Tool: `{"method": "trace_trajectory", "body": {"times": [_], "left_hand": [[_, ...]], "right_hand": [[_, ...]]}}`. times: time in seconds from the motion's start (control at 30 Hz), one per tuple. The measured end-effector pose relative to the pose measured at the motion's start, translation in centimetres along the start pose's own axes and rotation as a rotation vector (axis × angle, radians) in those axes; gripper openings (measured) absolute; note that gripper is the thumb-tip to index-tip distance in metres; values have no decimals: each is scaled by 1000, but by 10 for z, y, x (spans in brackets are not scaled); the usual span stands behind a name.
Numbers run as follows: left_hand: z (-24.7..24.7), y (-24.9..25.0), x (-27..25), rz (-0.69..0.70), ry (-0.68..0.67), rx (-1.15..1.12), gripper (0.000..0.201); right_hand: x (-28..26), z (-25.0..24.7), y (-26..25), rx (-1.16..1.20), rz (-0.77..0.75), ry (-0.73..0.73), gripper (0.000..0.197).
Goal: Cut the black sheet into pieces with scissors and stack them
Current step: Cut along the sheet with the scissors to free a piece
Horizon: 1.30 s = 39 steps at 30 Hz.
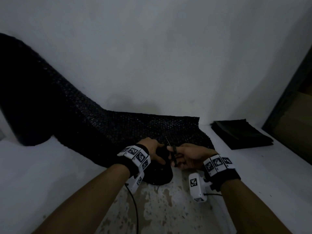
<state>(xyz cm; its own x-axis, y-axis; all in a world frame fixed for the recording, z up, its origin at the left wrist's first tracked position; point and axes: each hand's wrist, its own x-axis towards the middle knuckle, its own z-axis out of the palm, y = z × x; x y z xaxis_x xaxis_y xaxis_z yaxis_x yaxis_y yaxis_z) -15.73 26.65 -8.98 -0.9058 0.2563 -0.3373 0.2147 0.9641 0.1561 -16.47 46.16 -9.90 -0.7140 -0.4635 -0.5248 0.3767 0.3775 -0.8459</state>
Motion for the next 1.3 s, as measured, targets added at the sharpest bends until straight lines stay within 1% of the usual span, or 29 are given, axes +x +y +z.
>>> {"method": "trace_trajectory", "body": {"times": [0.1,0.23,0.33,0.4,0.5,0.57,0.67,0.73,0.8,0.87,1.1,1.3], "left_hand": [[0,1,-1,-2,6,5,84],[1,-1,0,-1,4,-8,88],[2,-2,0,-6,5,-19,94],[3,-2,0,-8,11,-25,95],[-1,0,-1,-14,-3,3,96],[-9,1,0,-20,-9,34,93],[-20,0,4,-50,65,80,90],[-21,-1,9,-74,76,110,95],[-16,-4,13,-57,11,110,100],[-12,-7,14,-34,-22,106,98],[-7,-15,15,-22,-2,118,101],[-8,-17,17,-5,-10,148,100]], "right_hand": [[6,1,2,-4,-22,25,47],[9,1,6,17,-48,48,39],[10,-1,9,6,-67,38,41],[8,-1,11,15,-74,40,43],[7,0,13,54,-86,30,39],[5,0,13,55,-89,5,34],[-2,0,13,20,-83,-8,29],[-7,0,14,5,-78,-20,29],[-11,-1,15,-9,-65,-30,31],[-14,-3,16,-11,-44,-42,32],[-13,0,10,38,-4,-87,40],[-3,3,4,36,13,-43,37]]}}
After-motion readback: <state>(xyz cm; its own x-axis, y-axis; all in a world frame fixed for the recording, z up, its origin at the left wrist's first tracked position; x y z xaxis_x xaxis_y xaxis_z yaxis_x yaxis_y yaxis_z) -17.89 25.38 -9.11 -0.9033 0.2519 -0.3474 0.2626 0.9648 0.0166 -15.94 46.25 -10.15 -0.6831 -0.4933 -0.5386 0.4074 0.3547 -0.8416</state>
